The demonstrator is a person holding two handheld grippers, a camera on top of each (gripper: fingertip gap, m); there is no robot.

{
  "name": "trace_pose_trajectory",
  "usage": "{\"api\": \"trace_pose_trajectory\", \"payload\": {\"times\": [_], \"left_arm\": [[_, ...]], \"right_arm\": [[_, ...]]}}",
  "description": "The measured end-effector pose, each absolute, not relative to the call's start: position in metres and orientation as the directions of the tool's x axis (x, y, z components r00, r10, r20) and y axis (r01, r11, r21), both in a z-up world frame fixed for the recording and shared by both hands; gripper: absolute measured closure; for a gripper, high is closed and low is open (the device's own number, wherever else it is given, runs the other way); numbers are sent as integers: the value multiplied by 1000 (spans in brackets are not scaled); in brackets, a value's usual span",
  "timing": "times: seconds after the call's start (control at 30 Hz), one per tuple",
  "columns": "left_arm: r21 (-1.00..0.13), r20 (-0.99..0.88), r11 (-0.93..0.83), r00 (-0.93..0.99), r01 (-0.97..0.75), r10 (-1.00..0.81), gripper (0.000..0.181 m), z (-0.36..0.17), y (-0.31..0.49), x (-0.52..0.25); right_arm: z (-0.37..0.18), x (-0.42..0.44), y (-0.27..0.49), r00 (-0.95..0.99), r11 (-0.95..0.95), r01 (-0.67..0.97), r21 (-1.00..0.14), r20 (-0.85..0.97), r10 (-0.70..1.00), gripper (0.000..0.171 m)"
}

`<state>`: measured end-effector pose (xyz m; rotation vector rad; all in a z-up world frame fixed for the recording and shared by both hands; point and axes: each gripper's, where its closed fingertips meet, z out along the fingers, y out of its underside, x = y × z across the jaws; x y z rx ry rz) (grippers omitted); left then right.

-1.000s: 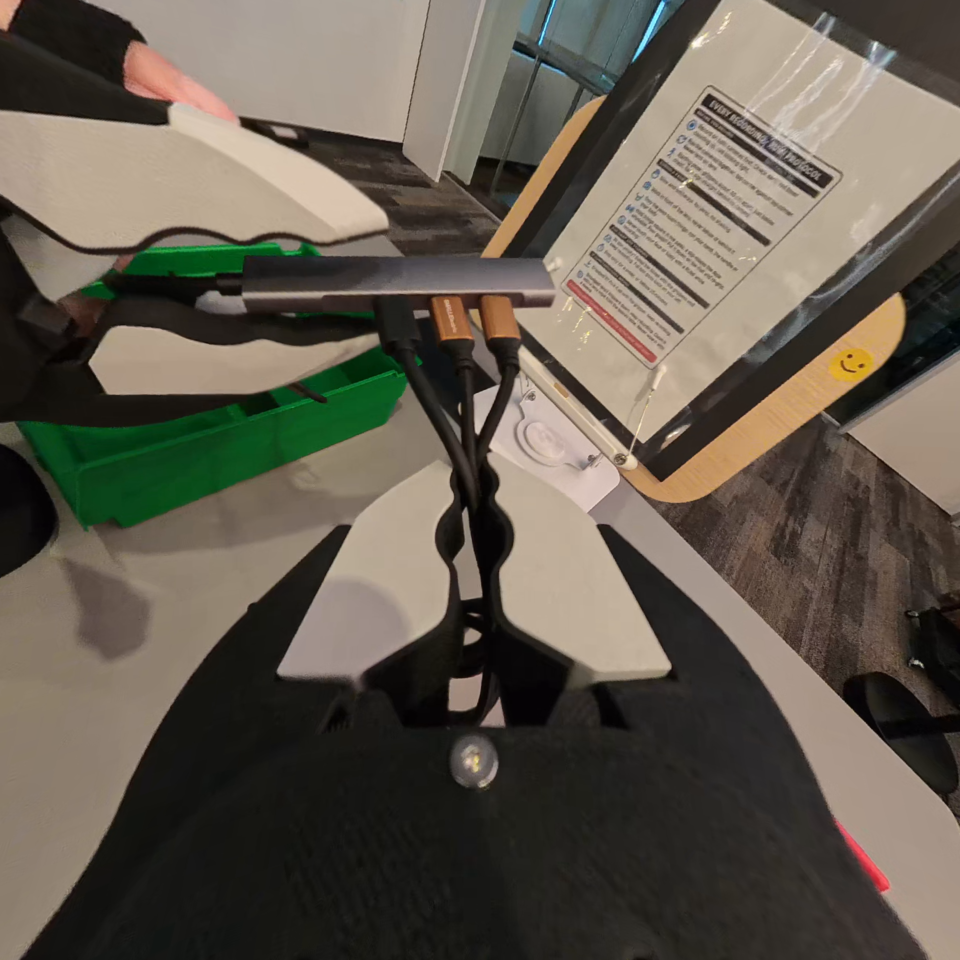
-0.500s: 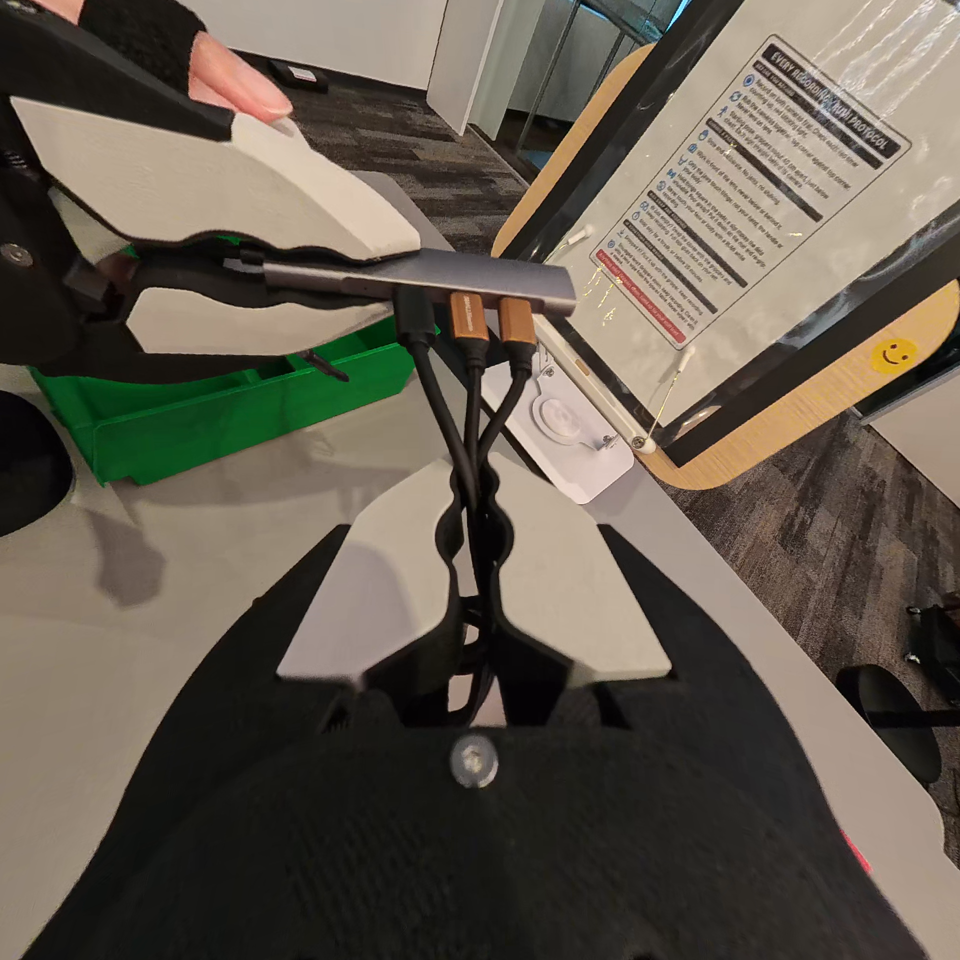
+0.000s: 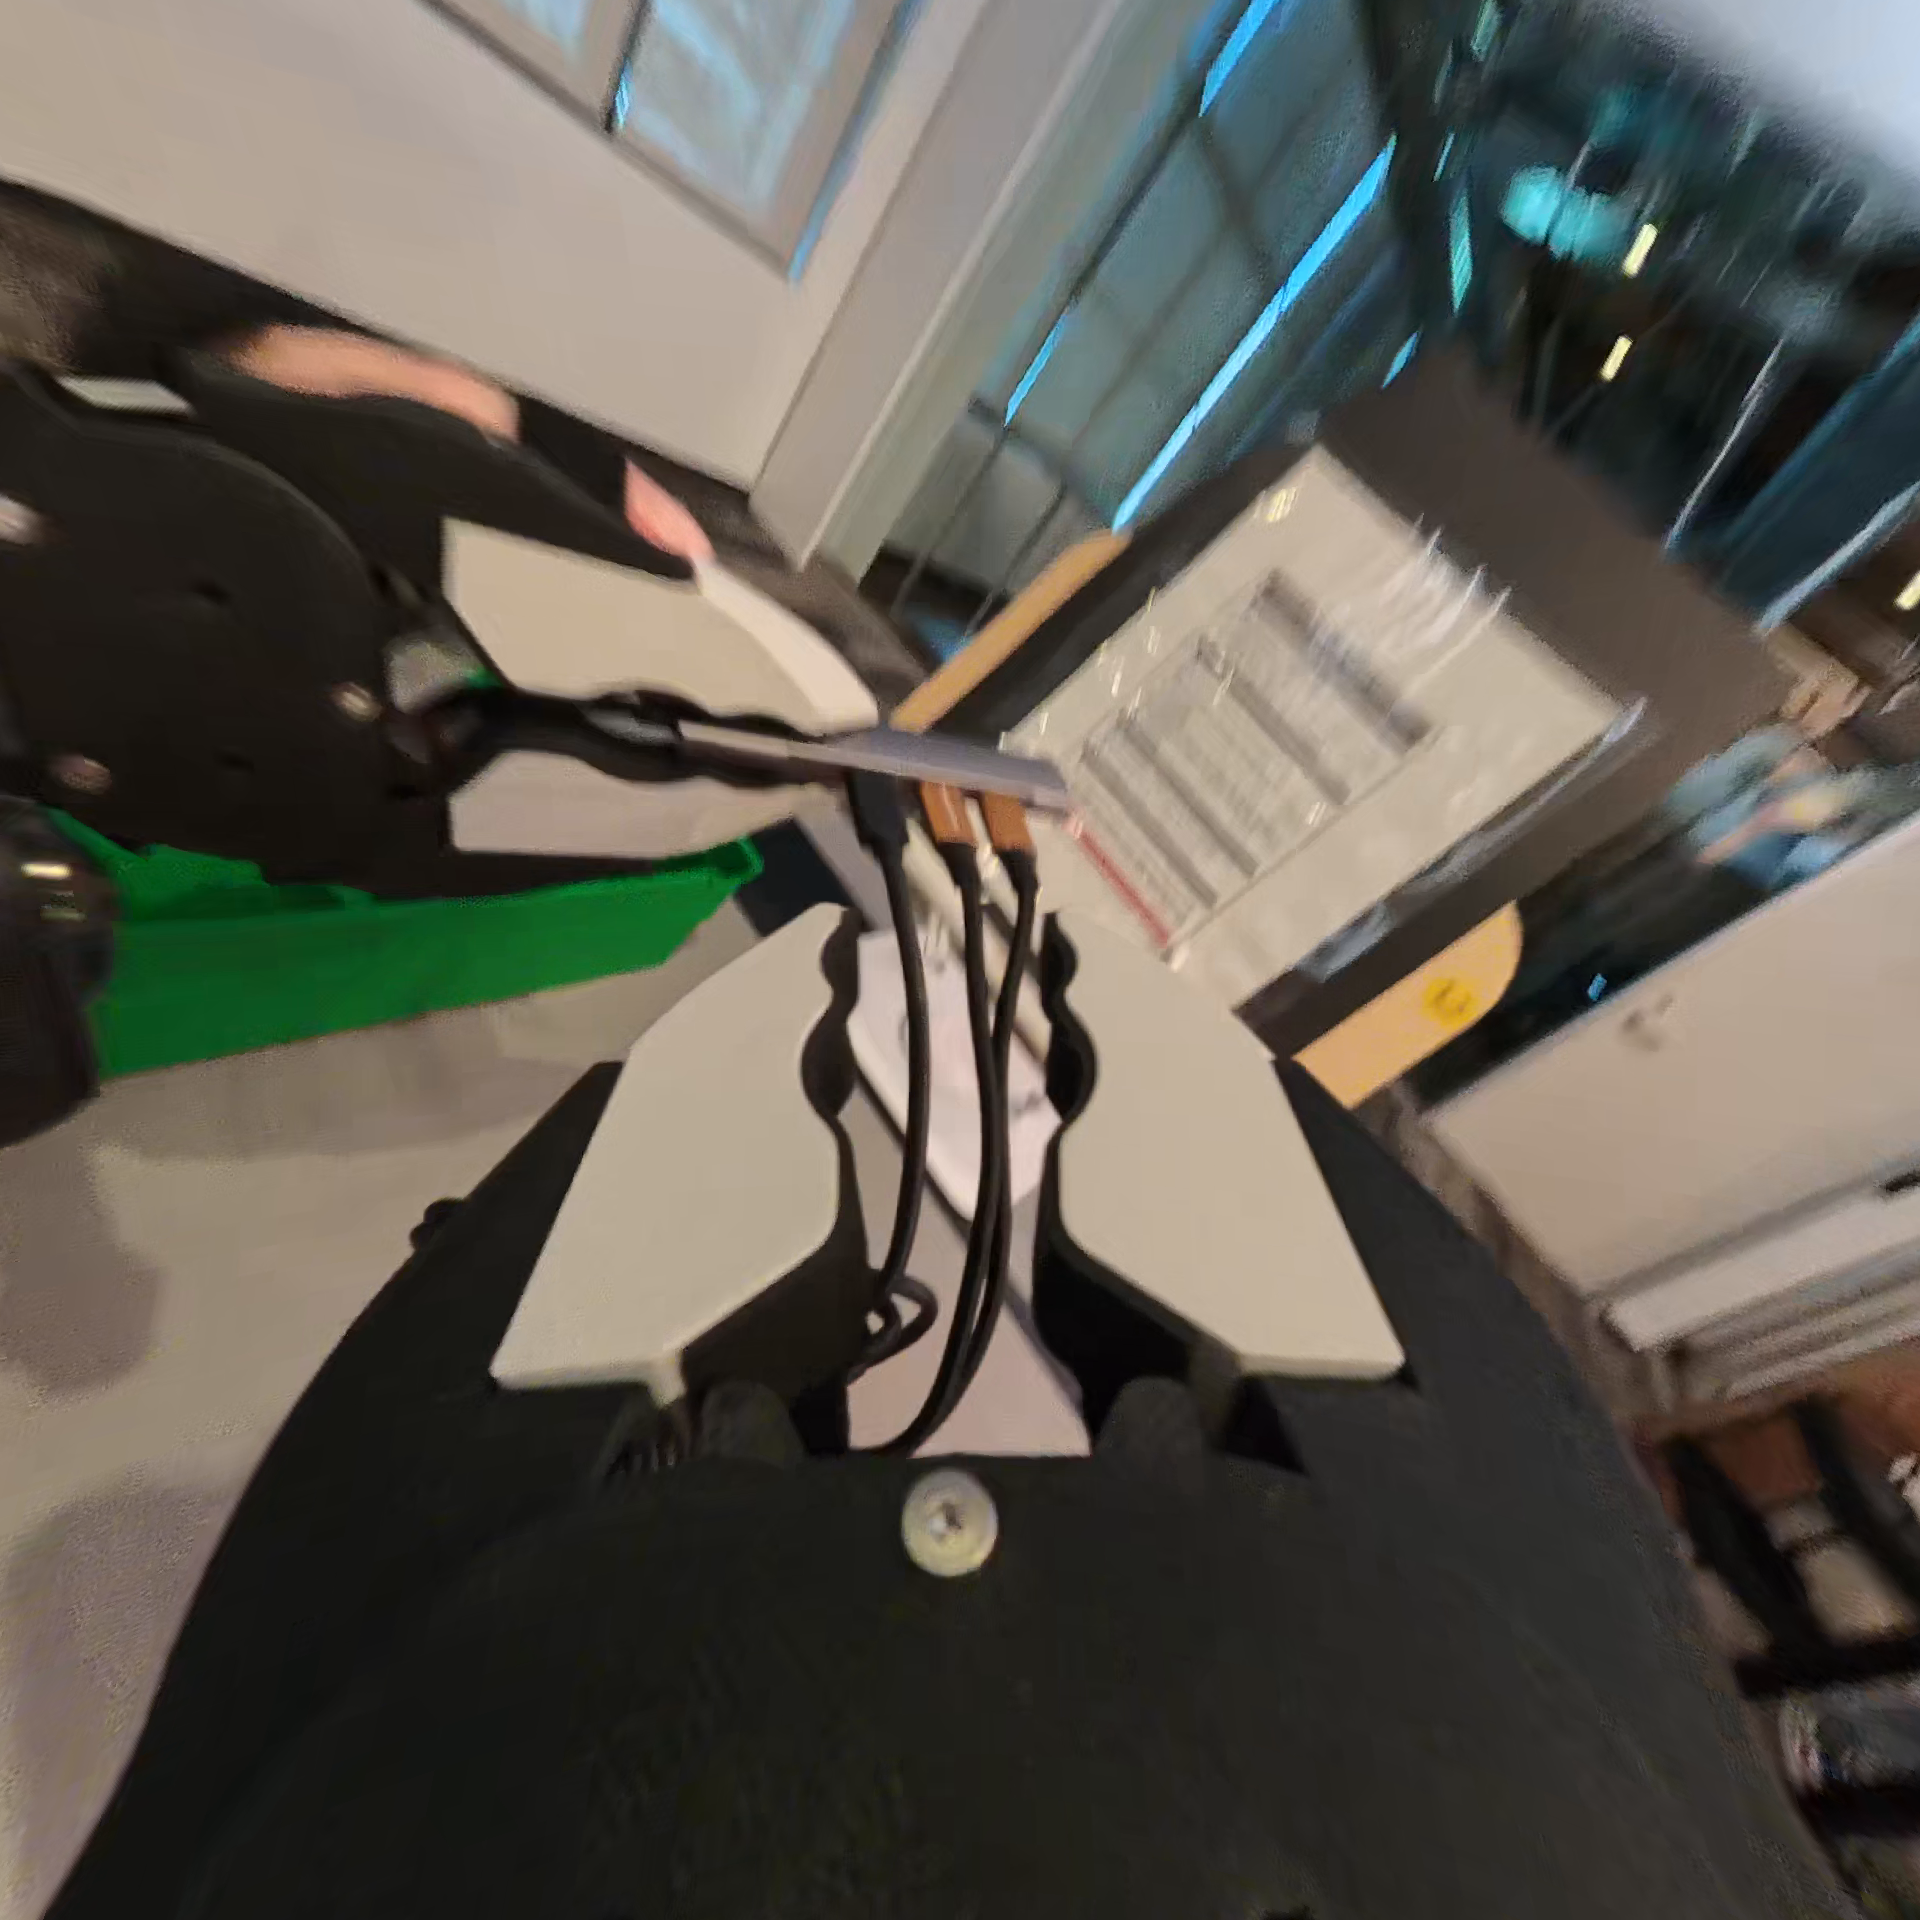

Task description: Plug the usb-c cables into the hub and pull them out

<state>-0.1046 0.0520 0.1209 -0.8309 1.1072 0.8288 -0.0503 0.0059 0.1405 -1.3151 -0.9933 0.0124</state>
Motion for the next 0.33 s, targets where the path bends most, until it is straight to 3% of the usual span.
{"api": "trace_pose_trajectory", "payload": {"times": [0.1,0.33], "left_arm": [[-127,-956,453,230,-883,180,171,123,51,-105],[-93,-950,486,223,-869,216,172,126,42,-97]], "right_arm": [[148,-66,-15,564,411,463,-785,619,547,147],[121,-67,13,597,262,482,-836,532,601,149]]}}
